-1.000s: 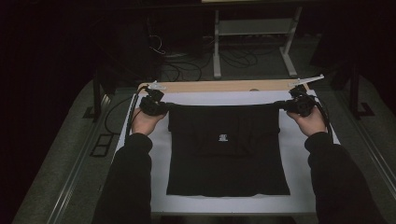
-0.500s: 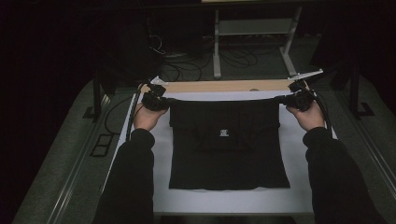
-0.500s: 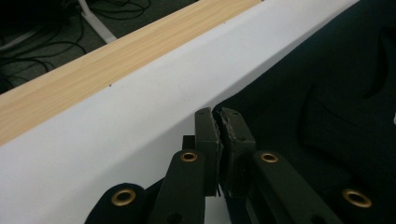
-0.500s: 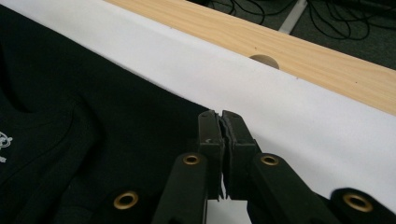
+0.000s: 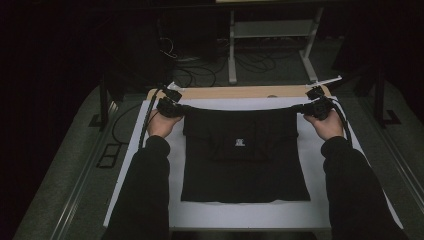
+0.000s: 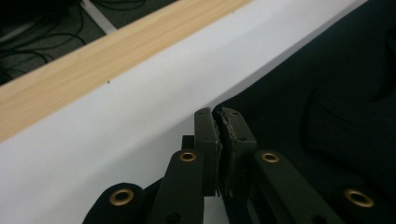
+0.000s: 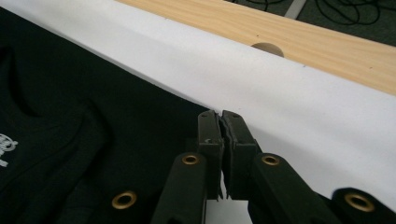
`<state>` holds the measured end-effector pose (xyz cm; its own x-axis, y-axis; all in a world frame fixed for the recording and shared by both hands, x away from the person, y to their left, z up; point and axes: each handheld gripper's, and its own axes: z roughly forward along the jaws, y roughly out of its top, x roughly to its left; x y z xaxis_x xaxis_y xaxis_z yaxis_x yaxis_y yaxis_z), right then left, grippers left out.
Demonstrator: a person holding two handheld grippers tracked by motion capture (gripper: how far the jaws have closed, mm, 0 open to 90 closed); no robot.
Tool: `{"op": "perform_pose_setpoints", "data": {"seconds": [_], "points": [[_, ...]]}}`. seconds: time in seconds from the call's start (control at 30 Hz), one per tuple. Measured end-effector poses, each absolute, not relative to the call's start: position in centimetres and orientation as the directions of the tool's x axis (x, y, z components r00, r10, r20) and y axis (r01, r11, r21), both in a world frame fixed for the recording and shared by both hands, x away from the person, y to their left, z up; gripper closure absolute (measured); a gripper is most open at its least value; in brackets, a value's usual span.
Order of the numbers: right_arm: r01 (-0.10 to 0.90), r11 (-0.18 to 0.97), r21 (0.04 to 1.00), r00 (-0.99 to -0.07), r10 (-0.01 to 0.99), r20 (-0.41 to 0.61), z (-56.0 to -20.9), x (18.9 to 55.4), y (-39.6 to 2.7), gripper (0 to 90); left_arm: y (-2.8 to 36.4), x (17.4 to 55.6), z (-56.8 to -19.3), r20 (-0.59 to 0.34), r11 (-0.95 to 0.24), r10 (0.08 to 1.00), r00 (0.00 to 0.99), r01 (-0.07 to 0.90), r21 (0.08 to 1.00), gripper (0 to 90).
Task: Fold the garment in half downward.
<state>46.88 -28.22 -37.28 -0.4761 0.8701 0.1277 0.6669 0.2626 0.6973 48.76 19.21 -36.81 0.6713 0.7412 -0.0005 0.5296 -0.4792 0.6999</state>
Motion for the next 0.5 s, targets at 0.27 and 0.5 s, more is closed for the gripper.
{"op": "perform_pose_setpoints", "data": {"seconds": [0.27, 0.5], "points": [[0.683, 0.254, 0.685, -0.485, 0.859, 0.165, -37.9, 47.2, -28.1, 84.6, 19.1, 48.9, -37.6, -0.028, -0.48, 0.735, 0.677, 0.549, 0.685, 84.4], [0.701, 0.247, 0.669, -0.481, 0.856, 0.188, -38.7, 47.5, -28.0, 78.3, 18.9, 49.1, -39.0, -0.07, -0.468, 0.733, 0.677, 0.576, 0.671, 80.7]]}}
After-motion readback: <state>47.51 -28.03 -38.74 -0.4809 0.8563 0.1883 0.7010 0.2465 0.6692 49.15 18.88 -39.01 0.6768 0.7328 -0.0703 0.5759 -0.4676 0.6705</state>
